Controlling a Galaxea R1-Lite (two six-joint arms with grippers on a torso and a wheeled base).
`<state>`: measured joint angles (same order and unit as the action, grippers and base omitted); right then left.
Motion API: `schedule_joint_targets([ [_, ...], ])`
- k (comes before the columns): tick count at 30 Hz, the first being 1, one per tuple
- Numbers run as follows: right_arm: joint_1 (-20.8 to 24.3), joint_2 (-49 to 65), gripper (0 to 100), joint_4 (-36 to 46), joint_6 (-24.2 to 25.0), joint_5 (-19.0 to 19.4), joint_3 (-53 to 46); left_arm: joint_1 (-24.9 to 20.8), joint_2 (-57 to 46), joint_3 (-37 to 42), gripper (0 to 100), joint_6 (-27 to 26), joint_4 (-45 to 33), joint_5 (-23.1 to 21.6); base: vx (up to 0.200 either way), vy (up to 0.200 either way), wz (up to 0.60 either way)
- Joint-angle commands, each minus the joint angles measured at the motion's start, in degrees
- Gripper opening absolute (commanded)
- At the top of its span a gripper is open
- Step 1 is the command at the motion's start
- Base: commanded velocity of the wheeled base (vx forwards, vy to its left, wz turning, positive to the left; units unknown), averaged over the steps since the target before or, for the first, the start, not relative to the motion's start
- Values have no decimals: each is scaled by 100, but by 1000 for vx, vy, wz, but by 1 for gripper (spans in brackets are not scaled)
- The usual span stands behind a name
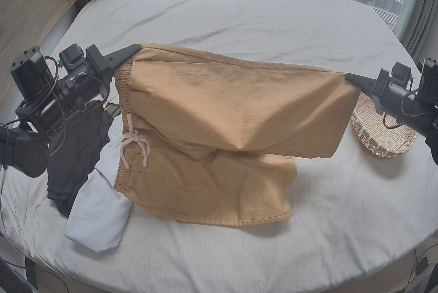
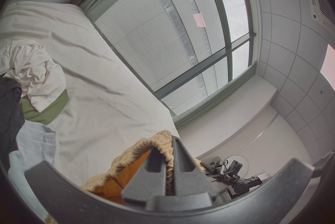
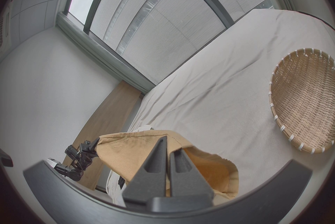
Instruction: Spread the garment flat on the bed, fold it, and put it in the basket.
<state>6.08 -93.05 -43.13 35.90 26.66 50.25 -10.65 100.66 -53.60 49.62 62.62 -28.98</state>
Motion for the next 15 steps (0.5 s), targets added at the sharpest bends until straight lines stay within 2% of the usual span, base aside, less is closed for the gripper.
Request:
schedule_joint_targets([
  [1, -37, -679, 0, -2, 5, 6, 512, 37, 534, -388, 0, 4, 4, 182, 0, 0, 0],
  [15, -2, -1839, 0, -11, -4, -12, 1997, 345, 1211, -1390, 0, 22, -101, 208, 0, 0, 0],
])
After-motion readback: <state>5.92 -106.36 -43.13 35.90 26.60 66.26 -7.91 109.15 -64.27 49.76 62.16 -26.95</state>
